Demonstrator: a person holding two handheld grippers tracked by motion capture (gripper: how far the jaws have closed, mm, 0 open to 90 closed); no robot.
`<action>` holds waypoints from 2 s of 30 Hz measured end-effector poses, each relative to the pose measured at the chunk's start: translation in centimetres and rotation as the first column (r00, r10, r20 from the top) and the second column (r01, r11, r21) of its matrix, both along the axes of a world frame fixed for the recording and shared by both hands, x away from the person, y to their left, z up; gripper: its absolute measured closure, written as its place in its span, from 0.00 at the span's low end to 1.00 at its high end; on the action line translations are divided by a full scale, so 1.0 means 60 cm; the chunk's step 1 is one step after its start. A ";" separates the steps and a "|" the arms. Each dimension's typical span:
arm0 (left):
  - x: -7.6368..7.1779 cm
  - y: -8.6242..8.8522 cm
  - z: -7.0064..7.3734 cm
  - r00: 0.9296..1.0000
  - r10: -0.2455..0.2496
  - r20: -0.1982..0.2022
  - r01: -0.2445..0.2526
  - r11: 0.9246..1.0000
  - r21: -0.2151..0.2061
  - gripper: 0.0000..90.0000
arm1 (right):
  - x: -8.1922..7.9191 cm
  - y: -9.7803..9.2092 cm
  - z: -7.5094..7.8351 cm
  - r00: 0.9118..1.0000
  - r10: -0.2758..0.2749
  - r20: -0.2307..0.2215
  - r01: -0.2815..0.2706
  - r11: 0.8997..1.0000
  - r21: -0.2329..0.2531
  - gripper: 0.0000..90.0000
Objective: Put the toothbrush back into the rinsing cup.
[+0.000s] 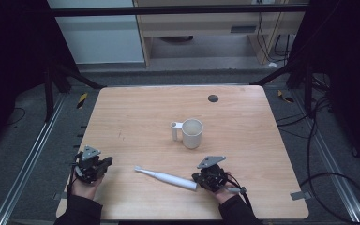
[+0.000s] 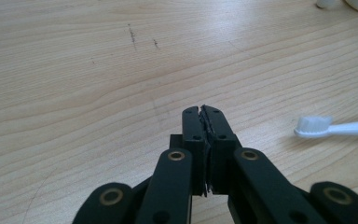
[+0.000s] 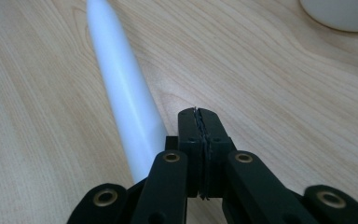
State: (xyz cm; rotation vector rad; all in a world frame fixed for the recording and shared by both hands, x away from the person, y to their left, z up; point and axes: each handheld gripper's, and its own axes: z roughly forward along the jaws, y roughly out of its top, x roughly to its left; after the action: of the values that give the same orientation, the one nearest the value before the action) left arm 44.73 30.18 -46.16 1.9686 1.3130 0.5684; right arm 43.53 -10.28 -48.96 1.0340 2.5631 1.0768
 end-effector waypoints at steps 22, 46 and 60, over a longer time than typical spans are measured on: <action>0.000 -0.002 -0.001 1.000 -0.005 -0.008 0.005 1.000 -0.005 0.98 | -0.020 0.019 -0.006 0.999 0.043 -0.031 -0.043 0.999 0.021 0.99; -0.001 -0.006 -0.001 1.000 -0.012 -0.011 0.012 1.000 -0.005 0.98 | -0.029 0.053 -0.011 0.993 0.108 -0.049 -0.106 0.993 0.047 1.00; 0.000 -0.008 -0.001 1.000 -0.018 -0.014 0.018 1.000 -0.007 0.98 | -0.033 0.071 -0.014 0.989 0.138 -0.052 -0.135 0.989 0.053 1.00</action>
State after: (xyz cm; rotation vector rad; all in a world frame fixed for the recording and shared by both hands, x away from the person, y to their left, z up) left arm 44.71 29.68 -46.23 1.9803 1.3031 0.5413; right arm 41.54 -6.00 -49.81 0.9236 2.6992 1.1655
